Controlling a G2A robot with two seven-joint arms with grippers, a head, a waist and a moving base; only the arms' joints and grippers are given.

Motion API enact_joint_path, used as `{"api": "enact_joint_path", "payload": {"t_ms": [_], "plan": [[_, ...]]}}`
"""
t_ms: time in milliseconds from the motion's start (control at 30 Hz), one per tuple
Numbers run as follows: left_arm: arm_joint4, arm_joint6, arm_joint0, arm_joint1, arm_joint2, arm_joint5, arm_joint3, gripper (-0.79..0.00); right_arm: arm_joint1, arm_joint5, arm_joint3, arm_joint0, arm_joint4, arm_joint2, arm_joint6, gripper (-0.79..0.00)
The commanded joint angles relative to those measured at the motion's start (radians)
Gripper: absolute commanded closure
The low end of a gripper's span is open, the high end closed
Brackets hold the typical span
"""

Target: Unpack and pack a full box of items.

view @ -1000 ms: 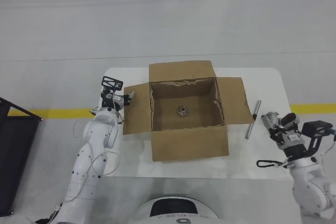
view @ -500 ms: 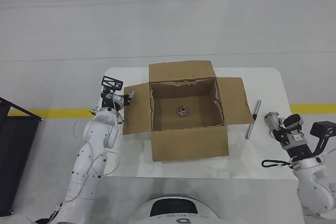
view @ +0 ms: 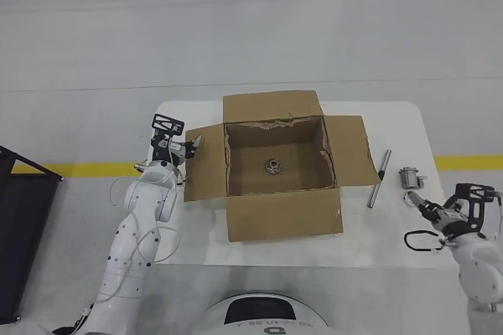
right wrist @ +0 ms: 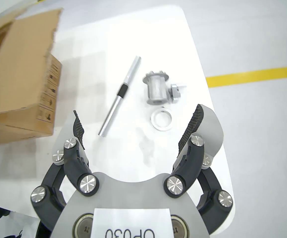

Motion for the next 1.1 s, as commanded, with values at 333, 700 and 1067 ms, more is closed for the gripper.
{"api": "enact_joint_path", "payload": {"t_ms": [333, 700, 1067], "plan": [[0.0, 0.0, 0.0, 0.0, 0.0, 0.0, 0.0, -0.785, 0.018, 0.104, 0.243, 0.261, -0.174, -0.109, 0.18, -0.296], [0.0, 0.0, 0.0, 0.0, 0.0, 0.0, 0.0, -0.785, 0.017, 0.126, 0.271, 0.287, -0.247, -0.165, 0.224, -0.259], [0.0, 0.0, 0.0, 0.0, 0.0, 0.0, 0.0, -0.785, 0.012, 0.159, 0.319, 0.33, -0.285, -0.213, 0.234, 0.0]]}}
